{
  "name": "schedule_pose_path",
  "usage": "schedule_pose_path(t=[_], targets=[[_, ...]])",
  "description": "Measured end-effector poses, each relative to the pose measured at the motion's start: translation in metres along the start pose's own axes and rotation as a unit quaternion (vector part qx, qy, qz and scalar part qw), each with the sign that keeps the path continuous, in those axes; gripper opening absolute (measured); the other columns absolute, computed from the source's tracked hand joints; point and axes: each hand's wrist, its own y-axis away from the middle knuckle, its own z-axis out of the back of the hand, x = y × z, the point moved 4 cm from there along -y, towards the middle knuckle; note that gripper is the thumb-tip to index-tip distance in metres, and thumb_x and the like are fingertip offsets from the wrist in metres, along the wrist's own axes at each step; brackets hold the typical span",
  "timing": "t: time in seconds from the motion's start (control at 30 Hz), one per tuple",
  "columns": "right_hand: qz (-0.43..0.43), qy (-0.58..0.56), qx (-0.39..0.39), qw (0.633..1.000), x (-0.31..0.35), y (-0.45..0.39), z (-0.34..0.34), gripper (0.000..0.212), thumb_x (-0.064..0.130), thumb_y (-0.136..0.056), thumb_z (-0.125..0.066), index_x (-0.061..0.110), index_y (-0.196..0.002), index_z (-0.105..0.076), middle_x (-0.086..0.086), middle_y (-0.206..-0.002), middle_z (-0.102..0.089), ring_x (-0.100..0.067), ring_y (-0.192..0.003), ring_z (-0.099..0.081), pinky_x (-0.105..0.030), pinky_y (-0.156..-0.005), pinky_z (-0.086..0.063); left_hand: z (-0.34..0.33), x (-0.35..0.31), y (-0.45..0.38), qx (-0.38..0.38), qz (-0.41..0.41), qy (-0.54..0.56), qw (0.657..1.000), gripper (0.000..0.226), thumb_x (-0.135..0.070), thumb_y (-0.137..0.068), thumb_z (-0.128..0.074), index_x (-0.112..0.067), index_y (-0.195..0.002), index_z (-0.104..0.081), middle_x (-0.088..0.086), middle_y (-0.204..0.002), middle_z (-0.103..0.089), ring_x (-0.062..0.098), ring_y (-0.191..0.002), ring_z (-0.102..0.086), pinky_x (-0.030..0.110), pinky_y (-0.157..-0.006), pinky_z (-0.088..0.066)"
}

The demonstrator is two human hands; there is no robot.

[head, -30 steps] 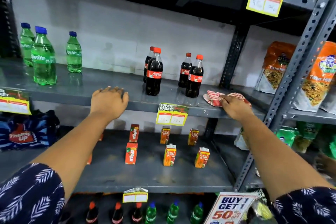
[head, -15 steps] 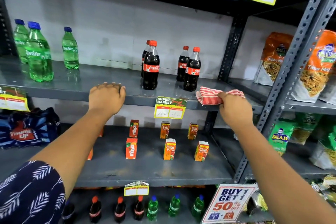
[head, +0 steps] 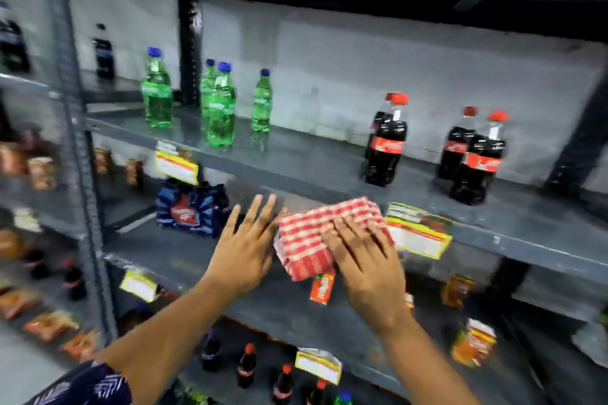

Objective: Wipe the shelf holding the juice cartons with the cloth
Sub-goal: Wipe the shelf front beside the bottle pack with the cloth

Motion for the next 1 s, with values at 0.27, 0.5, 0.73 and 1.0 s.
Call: schedule_pose_path(t=[0.27, 0.5, 0.73, 1.0], targets=[[-0.074, -0.117, 0.152, 0.979, 0.082, -0.04, -0.09, 0.061, 0.014, -0.065, -0.086, 0.013, -0.123, -0.067, -0.006, -0.108, -0.074, -0.022, -0.095, -0.073, -0.033, -0.075, -0.06, -0.03, 0.13, 0.1, 0.144, 0.174, -0.096, 0.97, 0.075, -0.06, -0.088, 0.004, -0.021, -0.151, -0.006, 0.006, -0.16, 0.001, 0.026, -0.147, 0.006, 0.051, -0.119, -0.008], [-0.096, -0.121, 0.257, 0.954, 0.139, -0.09, -0.182, 0.053, 0.022, -0.076, -0.077, 0.021, -0.126, -0.061, 0.003, -0.096, -0.075, -0.015, -0.08, -0.073, -0.027, -0.052, -0.055, -0.081, 0.232, 0.123, 0.165, 0.23, -0.047, 0.958, 0.074, -0.061, -0.09, -0.004, -0.018, -0.15, -0.01, 0.006, -0.159, -0.001, 0.024, -0.145, 0.007, 0.051, -0.118, -0.012], [-0.099, -0.053, 0.33, 0.937, 0.189, -0.136, -0.312, 0.058, 0.02, -0.058, -0.086, 0.023, -0.114, -0.07, 0.006, -0.081, -0.075, -0.013, -0.064, -0.071, -0.024, -0.045, -0.053, -0.162, 0.317, 0.101, 0.184, 0.223, 0.018, 0.957, 0.07, -0.052, -0.094, -0.029, -0.021, -0.151, -0.003, 0.003, -0.16, 0.004, 0.021, -0.145, 0.013, 0.045, -0.117, -0.003], [-0.177, -0.18, 0.478, 0.841, 0.232, -0.083, -0.424, 0.035, 0.033, -0.092, -0.055, 0.021, -0.124, -0.061, -0.002, -0.128, -0.064, -0.024, -0.12, -0.057, -0.039, -0.108, -0.04, -0.244, 0.375, 0.098, 0.22, 0.185, 0.09, 0.954, 0.071, -0.056, -0.094, -0.028, -0.022, -0.151, -0.003, 0.003, -0.16, 0.0, 0.021, -0.146, 0.007, 0.045, -0.118, -0.013]])
